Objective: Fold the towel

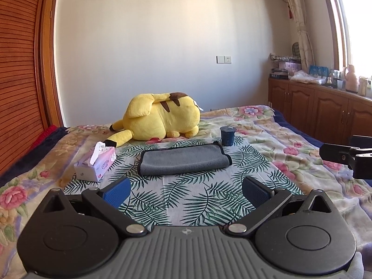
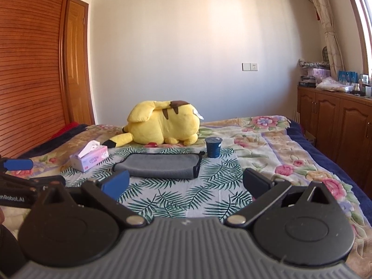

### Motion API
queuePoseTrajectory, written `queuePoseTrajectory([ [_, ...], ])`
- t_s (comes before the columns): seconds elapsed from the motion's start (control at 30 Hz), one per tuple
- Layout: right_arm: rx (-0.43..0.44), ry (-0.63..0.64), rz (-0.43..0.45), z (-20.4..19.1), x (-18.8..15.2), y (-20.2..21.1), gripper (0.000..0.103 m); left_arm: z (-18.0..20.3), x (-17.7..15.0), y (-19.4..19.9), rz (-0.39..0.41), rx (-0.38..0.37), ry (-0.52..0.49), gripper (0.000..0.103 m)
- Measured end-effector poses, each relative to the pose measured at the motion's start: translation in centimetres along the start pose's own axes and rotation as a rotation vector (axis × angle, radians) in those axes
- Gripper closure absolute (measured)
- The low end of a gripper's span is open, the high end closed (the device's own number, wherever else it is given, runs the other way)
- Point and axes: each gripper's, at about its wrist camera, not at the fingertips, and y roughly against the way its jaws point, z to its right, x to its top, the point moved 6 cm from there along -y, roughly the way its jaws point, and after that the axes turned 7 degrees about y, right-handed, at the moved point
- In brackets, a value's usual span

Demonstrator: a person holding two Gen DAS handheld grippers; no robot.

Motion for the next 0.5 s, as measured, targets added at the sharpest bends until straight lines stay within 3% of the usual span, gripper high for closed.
queuePoseTrajectory([
  [0.5,-0.01,-0.015,0.018,0.42,0.15,0.08,0.0,-0.2,0.18,0.26,0.011,0.01,0.008,0.016],
])
